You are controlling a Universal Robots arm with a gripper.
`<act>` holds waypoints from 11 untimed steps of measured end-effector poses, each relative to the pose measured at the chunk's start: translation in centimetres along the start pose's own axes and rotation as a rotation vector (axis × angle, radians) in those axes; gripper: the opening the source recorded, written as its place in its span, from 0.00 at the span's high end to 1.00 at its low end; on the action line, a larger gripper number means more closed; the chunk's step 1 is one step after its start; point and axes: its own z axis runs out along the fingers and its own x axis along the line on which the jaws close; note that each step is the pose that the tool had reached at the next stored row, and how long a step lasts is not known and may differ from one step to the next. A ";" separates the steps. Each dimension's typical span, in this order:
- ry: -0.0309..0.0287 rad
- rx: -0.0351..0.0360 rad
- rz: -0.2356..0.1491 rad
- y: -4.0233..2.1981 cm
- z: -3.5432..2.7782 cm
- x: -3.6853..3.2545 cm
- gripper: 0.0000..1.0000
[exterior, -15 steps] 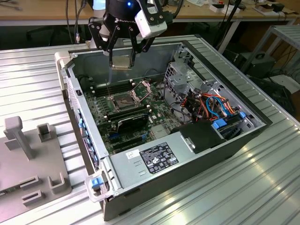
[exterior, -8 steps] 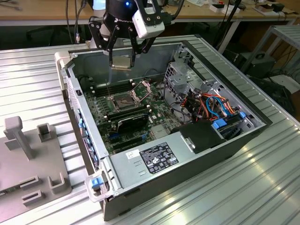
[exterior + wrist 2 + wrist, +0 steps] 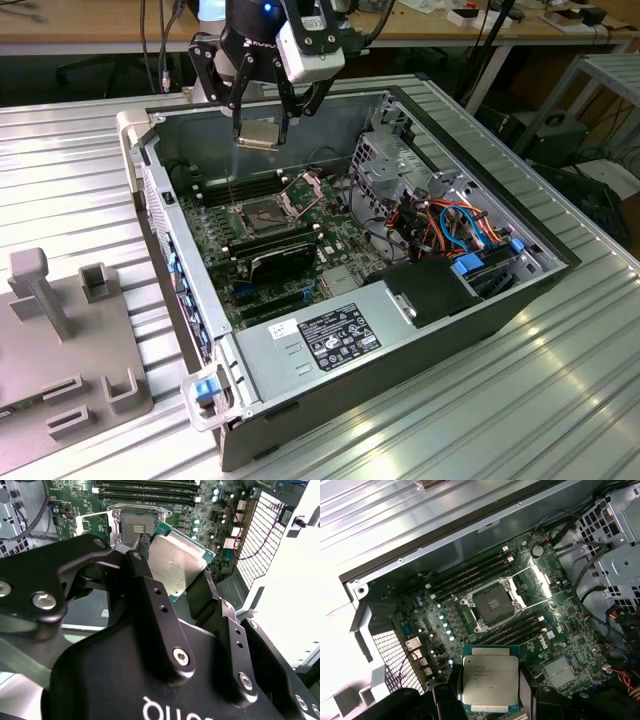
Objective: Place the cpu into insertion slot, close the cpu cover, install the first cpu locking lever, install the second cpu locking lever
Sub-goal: 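Place the cpu into insertion slot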
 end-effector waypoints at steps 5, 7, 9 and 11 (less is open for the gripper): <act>-0.0029 0.0015 0.064 0.00 0.01 0.00 0.45; -0.0042 0.0022 0.094 0.00 0.01 0.00 0.45; -0.0051 0.0027 0.115 0.00 0.01 0.00 0.45; -0.0063 0.0033 0.139 0.00 0.02 0.00 0.45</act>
